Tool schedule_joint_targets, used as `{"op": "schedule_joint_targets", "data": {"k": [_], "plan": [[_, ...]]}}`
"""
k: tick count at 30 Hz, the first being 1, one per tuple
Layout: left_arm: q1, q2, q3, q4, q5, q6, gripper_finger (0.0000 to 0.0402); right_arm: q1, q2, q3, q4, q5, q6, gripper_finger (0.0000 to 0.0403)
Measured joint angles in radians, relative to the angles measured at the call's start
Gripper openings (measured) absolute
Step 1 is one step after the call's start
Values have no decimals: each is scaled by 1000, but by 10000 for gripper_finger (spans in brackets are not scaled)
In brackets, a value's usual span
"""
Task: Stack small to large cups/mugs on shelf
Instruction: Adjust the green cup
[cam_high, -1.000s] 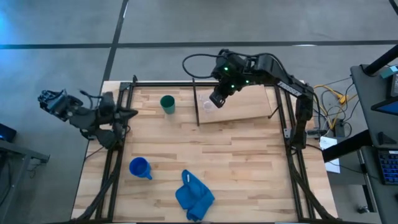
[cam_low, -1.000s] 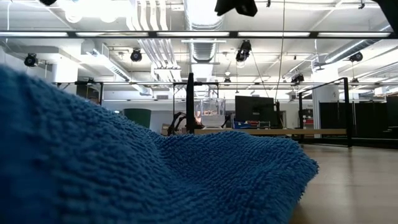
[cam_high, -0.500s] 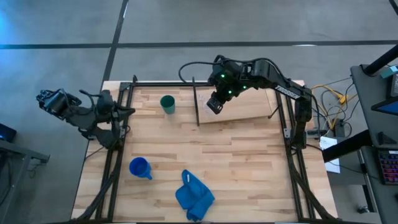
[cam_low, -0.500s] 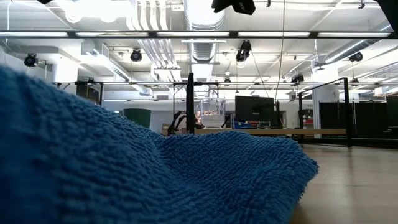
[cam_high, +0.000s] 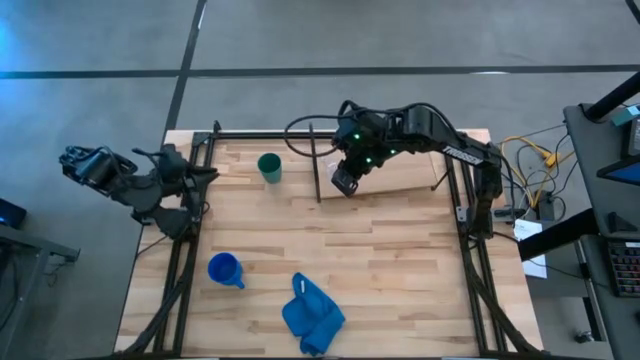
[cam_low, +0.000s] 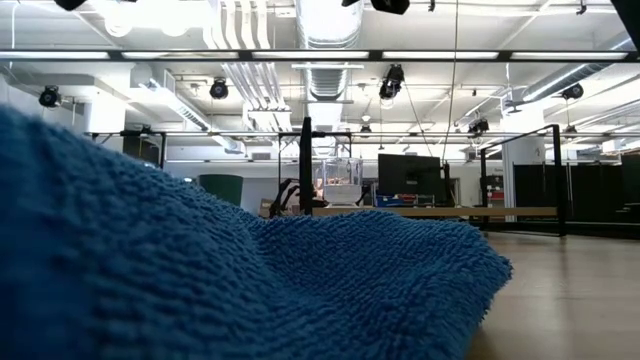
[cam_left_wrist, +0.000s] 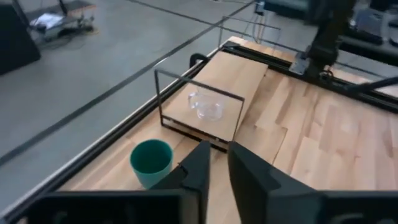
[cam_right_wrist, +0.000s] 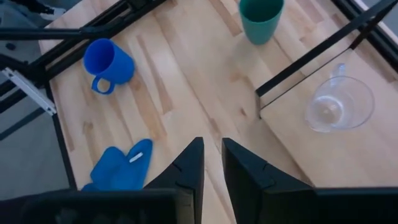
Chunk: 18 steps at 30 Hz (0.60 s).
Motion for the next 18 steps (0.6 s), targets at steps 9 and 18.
{"op": "schedule_joint_targets", "data": {"k": [9, 18], "plan": [[55, -8, -135, 10, -39, -153, 113, 39, 0, 0, 6, 0, -7, 52], [168, 92, -170, 257, 243, 71, 114, 39, 0, 0, 8, 0, -8, 52]]}}
